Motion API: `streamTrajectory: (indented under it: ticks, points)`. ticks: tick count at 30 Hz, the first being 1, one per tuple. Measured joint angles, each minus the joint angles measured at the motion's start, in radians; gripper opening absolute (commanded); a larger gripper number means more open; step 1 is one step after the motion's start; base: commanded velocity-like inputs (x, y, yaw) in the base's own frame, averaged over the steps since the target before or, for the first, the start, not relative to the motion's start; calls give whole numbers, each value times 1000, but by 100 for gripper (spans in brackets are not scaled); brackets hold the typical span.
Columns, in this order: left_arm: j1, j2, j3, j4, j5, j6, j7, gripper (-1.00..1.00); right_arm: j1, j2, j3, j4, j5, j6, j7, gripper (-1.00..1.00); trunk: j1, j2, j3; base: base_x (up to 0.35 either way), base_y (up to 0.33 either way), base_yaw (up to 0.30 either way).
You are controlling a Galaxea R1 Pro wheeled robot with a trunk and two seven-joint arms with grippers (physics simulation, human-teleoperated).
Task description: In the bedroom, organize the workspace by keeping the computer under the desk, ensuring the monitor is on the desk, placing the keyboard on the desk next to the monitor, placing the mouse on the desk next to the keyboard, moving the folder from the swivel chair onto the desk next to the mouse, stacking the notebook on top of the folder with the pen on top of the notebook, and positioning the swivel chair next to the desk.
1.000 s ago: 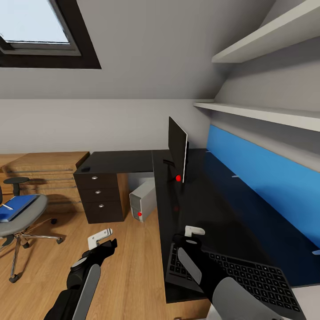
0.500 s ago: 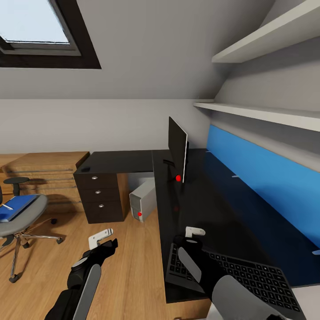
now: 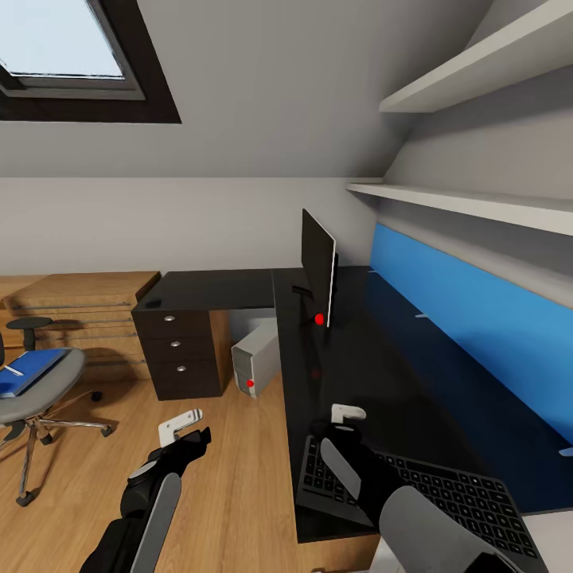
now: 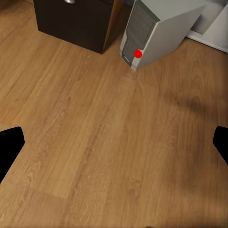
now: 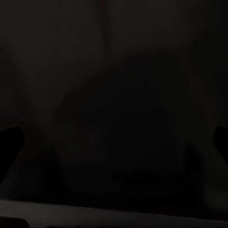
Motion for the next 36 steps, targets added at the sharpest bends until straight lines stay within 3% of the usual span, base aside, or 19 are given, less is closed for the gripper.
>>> streamTrajectory:
  ticks: [22,27,36]
  points:
    - [0,0,0,0,0,1,0,100,-8,0,-26,0,-15,15,35,100,0,0,0,0,0,0]
    - [3,-1,-14,-28,1,-2,0,100,-36,-6,-35,-28,-41,-14,6,100,0,0,0,0,0,0]
    - [3,2,-7,-37,0,-3,1,100,-21,-12,-37,-57,-19,-61,29,100,-4,7,3,0,0,0]
